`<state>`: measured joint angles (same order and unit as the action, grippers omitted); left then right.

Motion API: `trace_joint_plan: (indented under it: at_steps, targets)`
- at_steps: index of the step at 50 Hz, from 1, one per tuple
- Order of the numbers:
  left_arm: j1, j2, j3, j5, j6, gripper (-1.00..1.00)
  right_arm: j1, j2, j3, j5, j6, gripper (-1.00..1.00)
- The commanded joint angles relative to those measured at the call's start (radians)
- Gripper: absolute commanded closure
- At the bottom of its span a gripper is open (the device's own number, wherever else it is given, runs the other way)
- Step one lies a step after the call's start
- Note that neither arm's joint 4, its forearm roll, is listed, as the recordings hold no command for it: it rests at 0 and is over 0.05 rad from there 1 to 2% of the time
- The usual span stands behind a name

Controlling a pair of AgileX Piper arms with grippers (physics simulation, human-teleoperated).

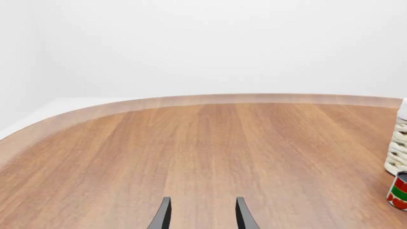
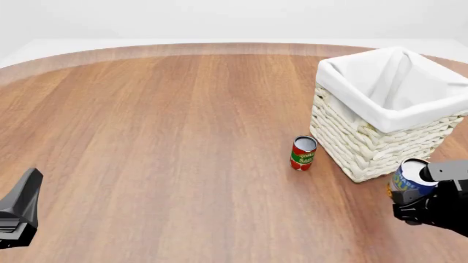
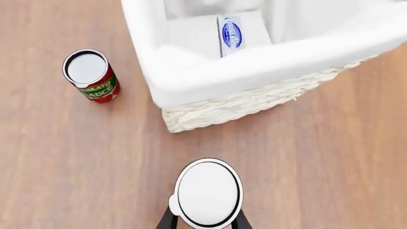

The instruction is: Pick up the alphabet soup and the cream cheese box, and put them in the basket.

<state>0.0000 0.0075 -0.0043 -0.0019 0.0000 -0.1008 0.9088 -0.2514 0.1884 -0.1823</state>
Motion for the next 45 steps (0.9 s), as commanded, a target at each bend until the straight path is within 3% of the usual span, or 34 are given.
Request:
trace_joint_plan:
  at_steps: [1, 13, 18, 23, 25, 29, 45]
  targets:
    - [0.0, 0.0, 0.0, 0.0, 0.0, -1.0, -0.01, -0.096, -0.077, 0.137, 0.001, 1.0]
    - [0.0, 0.0, 0.0, 0.0, 0.0, -1.0, -0.029, -0.124, -0.17, 0.241, -0.033, 1.0]
    - [0.0, 0.0, 0.0, 0.0, 0.0, -1.0, -0.048, -0.091, -0.183, 0.221, -0.06, 1.0]
    - [0.0, 0.0, 0.0, 0.0, 0.0, -1.0, -0.057, -0.101, -0.229, 0.276, -0.074, 1.0]
    - [0.0, 0.0, 0.0, 0.0, 0.0, -1.0, -0.063, -0.079, -0.22, 0.247, -0.08, 1.0]
    - [0.0, 0.0, 0.0, 0.0, 0.0, -1.0, -0.067, -0.08, -0.266, 0.293, -0.085, 1.0]
    - [0.0, 0.0, 0.0, 0.0, 0.0, -1.0, -0.071, -0.052, -0.353, 0.326, -0.117, 1.0]
